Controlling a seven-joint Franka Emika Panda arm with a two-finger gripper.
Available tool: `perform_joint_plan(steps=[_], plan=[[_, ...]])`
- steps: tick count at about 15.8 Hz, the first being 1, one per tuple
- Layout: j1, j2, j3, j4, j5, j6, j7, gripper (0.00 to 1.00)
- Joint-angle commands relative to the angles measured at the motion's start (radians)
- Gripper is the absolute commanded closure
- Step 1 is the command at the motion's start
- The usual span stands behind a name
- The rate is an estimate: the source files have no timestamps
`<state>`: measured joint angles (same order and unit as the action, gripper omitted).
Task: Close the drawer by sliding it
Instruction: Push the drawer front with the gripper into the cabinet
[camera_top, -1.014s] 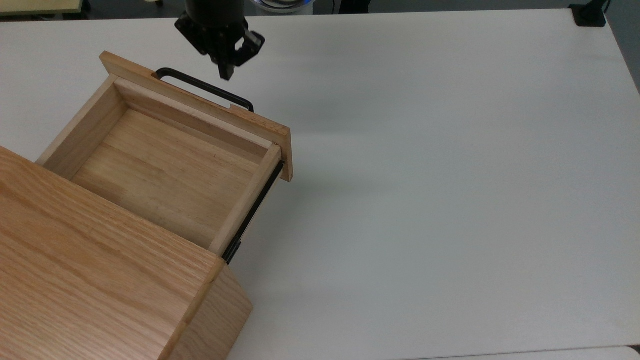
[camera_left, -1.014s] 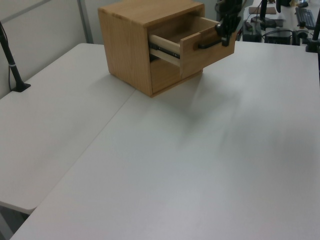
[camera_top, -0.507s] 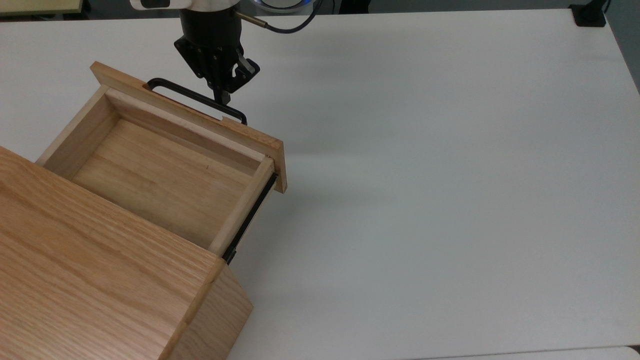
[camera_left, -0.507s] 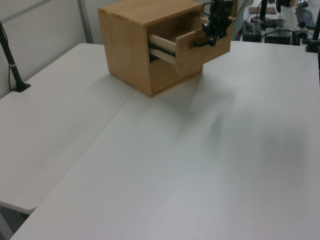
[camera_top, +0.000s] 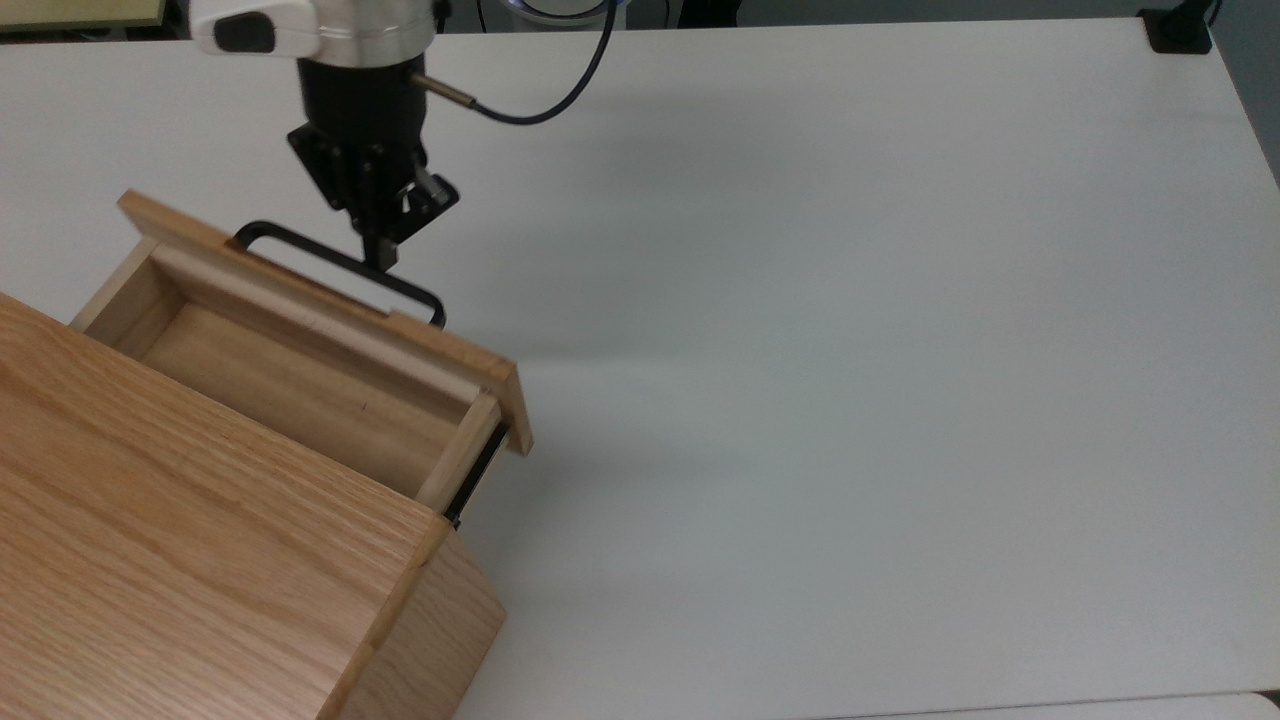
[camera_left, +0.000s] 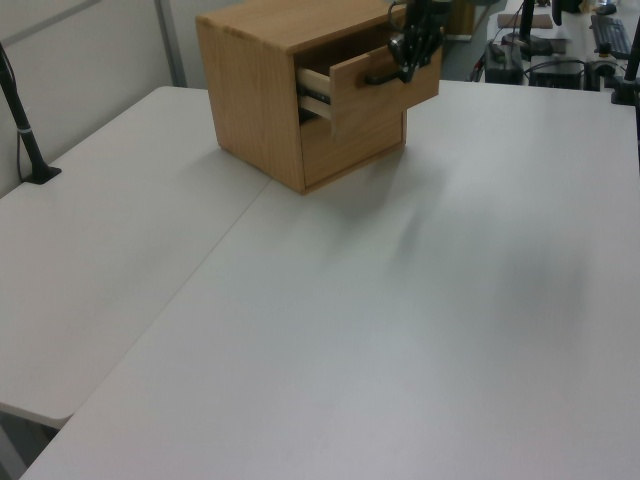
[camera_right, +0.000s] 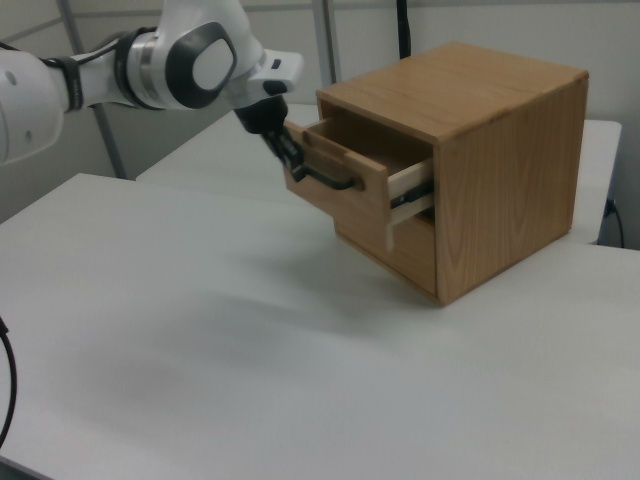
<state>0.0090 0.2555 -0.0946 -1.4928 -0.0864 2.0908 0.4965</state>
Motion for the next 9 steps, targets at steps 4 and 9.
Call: perform_joint_plan(steps=[4,9], plan=[[-0.047,0.114,-0.016,0.112,-0.067,0.156,0.027,1.0],[-0.072,0.215,-0.019,0.21,-0.084,0.213,0.076,1.0]])
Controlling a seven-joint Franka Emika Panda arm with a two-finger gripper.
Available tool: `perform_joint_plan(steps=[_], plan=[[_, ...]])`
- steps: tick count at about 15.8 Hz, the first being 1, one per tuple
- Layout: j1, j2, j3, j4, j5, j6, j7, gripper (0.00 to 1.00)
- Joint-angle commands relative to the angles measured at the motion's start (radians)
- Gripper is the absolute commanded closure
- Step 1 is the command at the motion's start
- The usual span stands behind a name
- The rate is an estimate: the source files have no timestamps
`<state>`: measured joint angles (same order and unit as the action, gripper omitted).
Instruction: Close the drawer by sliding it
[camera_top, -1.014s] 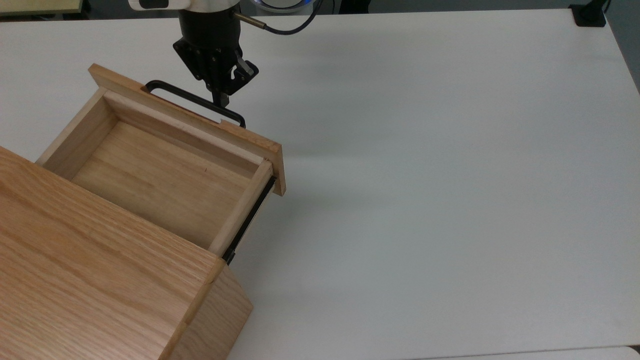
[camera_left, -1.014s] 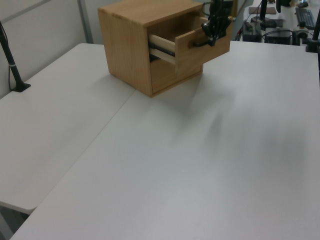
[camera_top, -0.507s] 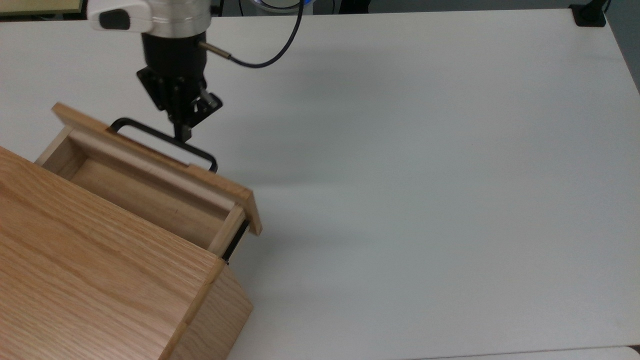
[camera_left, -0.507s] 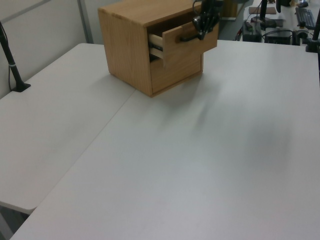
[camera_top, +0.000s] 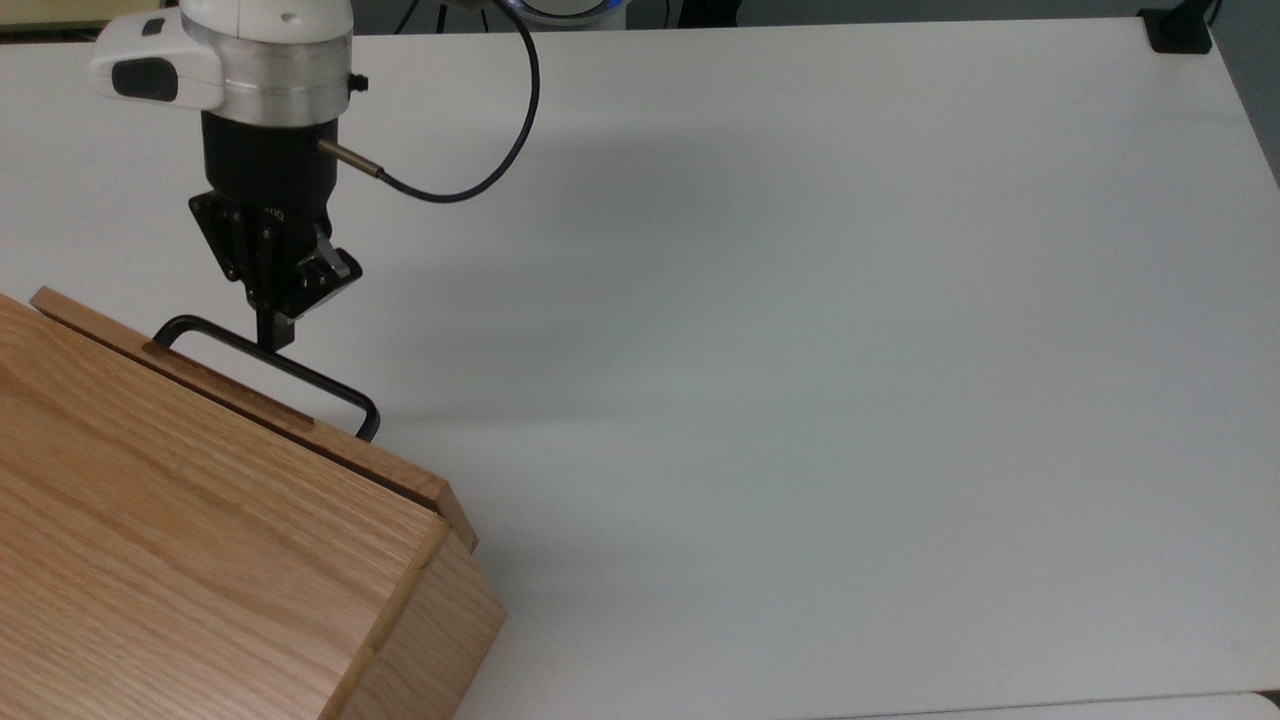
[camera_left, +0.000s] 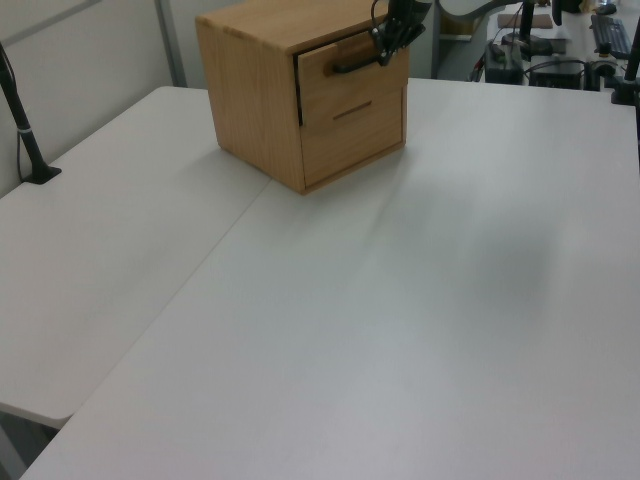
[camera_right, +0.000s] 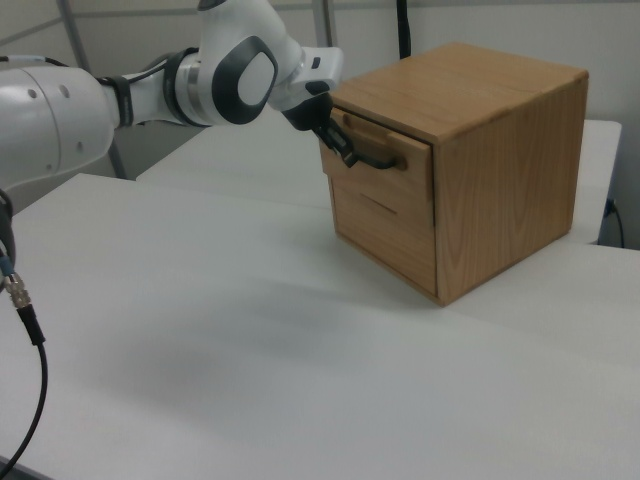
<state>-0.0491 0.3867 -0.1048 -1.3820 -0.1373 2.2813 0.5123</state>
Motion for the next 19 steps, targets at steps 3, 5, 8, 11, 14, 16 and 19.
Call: perform_joint_plan(steps=[3,5,8,11,14,16,19], plan=[[-0.011,0.09,-0.007,0.101,-0.045,0.046,0.092,1.0],[-0.014,0.089,-0.007,0.1,-0.047,0.072,0.136,1.0],[-0.02,0.054,-0.001,0.084,-0.077,0.063,0.129,1.0],[-0.021,-0.011,0.014,0.018,-0.088,0.006,0.068,1.0],[-0.026,-0.041,0.066,0.011,-0.087,-0.153,-0.015,1.0],[-0.023,-0.061,0.085,0.011,-0.077,-0.253,-0.067,1.0],[-0.024,-0.095,0.123,0.008,-0.07,-0.379,-0.075,1.0]])
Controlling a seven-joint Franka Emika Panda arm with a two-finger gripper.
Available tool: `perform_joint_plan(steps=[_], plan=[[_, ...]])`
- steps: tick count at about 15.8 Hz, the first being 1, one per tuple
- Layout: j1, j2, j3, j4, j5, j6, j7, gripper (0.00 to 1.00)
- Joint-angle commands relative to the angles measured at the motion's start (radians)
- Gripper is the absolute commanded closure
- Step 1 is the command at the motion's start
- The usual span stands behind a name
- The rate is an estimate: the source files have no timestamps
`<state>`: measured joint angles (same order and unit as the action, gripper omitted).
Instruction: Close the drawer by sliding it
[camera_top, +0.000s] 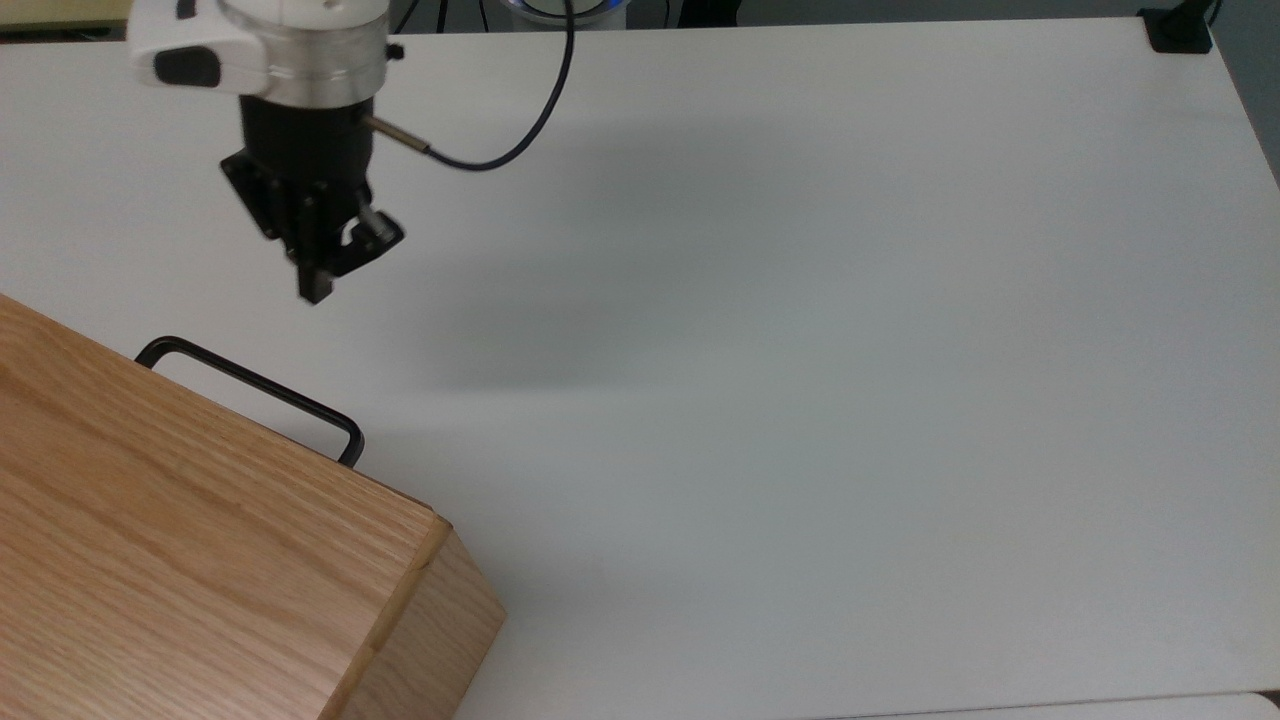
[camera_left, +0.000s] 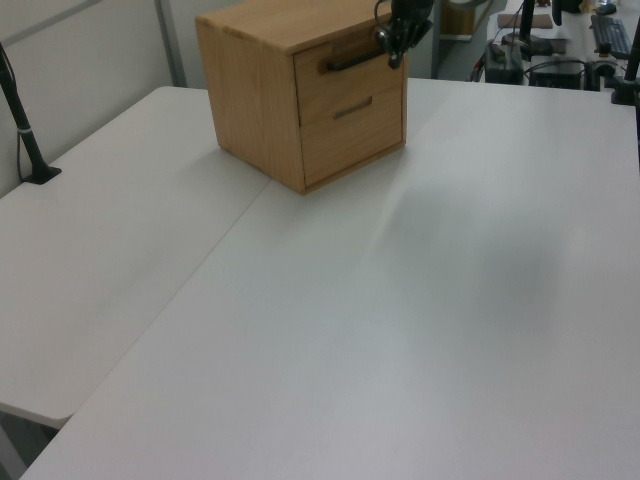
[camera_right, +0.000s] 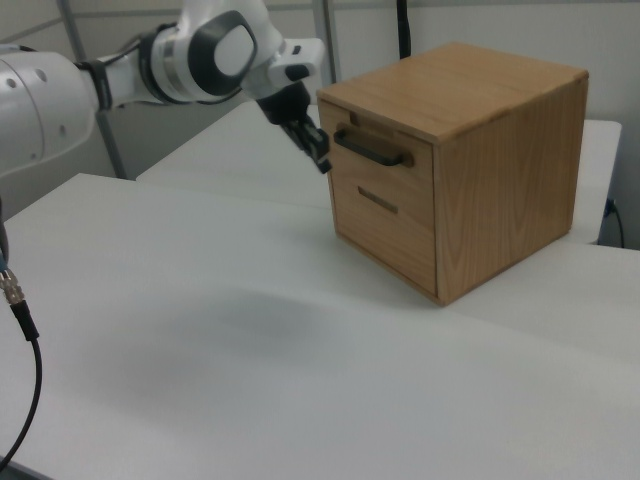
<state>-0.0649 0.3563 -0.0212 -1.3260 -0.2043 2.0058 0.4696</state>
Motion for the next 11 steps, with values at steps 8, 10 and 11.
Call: perform_joint_plan(steps=[8,10,11], plan=[[0.004,-0.284,0.093,-0.229,0.097,-0.338,-0.054,1.0],[0.022,-0.33,0.096,-0.28,0.121,-0.338,-0.098,1.0],[0.027,-0.347,0.096,-0.294,0.131,-0.338,-0.121,1.0]])
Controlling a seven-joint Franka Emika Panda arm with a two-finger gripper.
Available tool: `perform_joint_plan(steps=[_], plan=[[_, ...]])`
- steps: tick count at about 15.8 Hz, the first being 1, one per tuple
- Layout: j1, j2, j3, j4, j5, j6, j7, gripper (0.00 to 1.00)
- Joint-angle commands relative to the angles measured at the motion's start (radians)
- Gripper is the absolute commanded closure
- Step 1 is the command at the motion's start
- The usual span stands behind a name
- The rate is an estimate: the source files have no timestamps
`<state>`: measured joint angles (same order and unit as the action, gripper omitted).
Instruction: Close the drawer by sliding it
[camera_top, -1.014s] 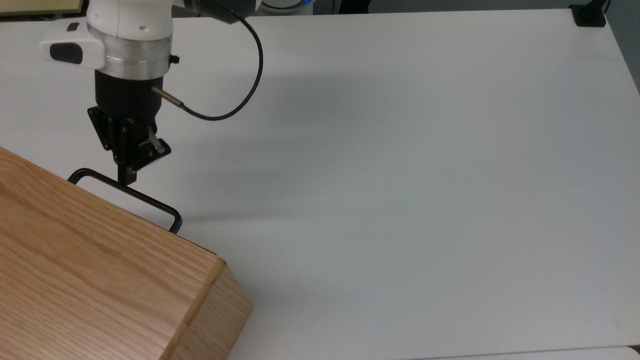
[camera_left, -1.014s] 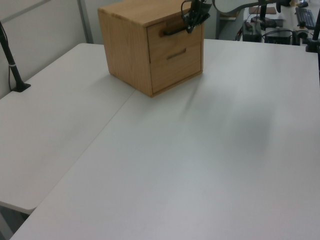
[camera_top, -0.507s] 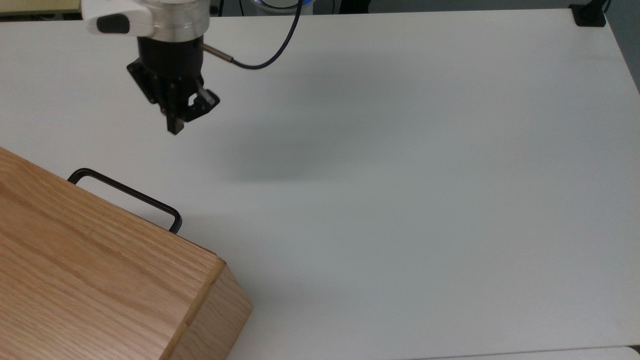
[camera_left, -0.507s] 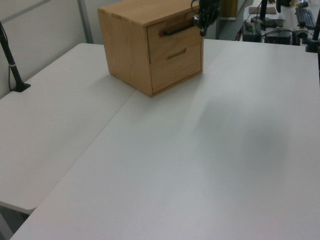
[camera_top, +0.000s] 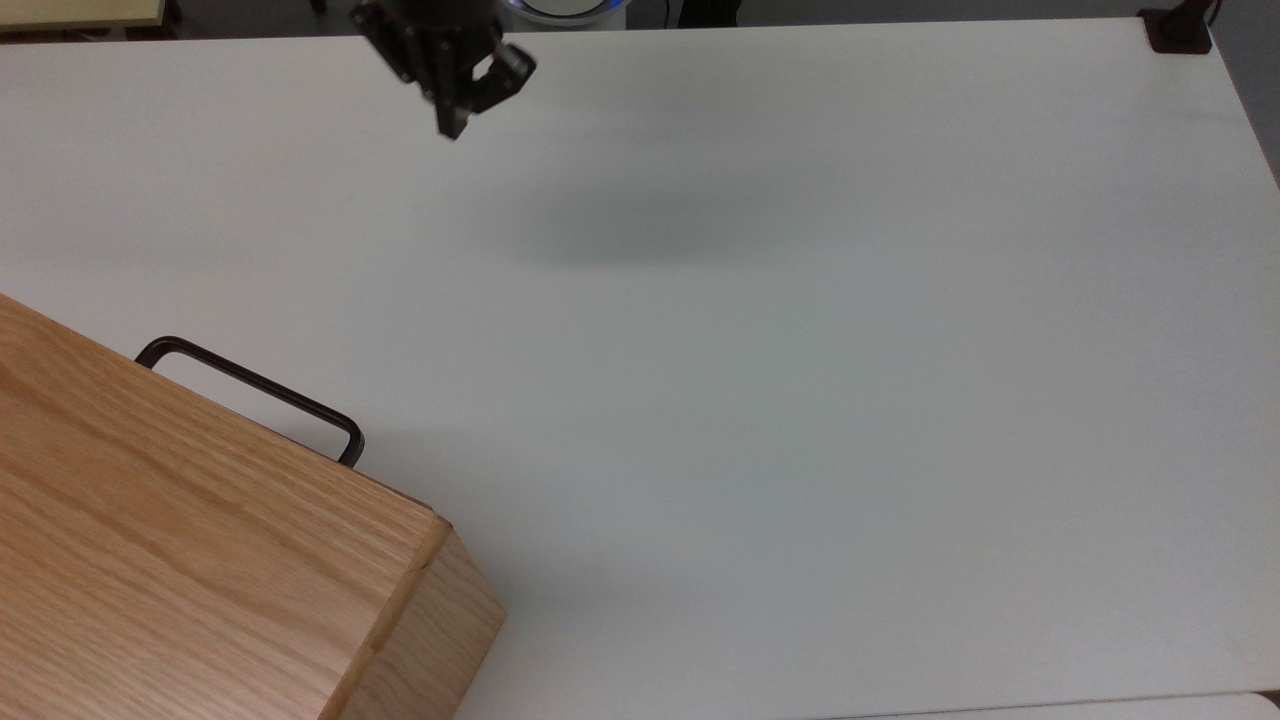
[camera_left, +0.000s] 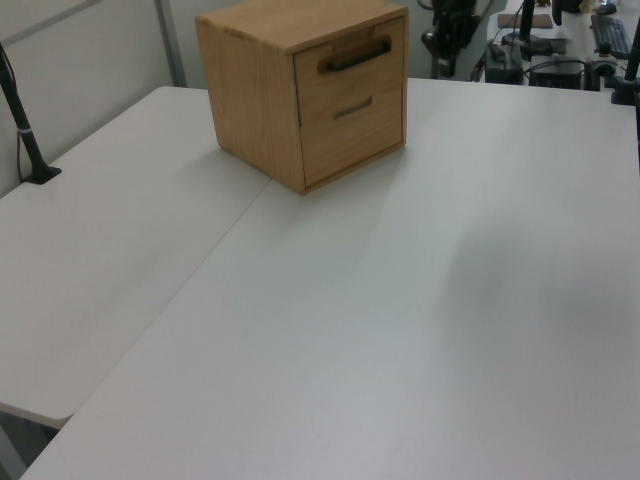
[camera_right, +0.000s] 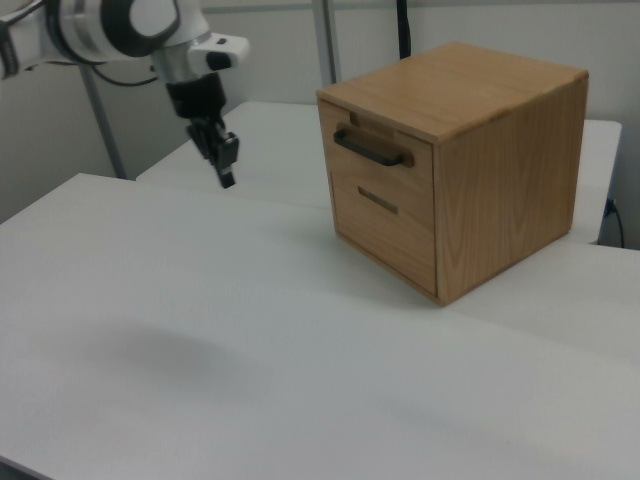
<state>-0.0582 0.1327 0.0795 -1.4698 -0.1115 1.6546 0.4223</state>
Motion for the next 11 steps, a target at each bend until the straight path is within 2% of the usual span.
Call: perform_joint_plan(steps=[1,3,5,8,9,10,11], plan=[[0.02,-0.142,-0.006,-0.17,0.038,0.016,-0.103,1.0],[0.02,-0.182,-0.007,-0.219,0.039,0.017,-0.236,1.0],[0.02,-0.196,-0.017,-0.23,0.039,0.017,-0.367,1.0],[0.005,-0.183,-0.017,-0.222,0.039,0.033,-0.454,1.0],[-0.003,-0.18,-0.018,-0.219,0.039,0.04,-0.483,0.97],[-0.012,-0.18,-0.018,-0.219,0.039,0.04,-0.494,0.69],[-0.014,-0.177,-0.018,-0.219,0.039,0.04,-0.487,0.01]])
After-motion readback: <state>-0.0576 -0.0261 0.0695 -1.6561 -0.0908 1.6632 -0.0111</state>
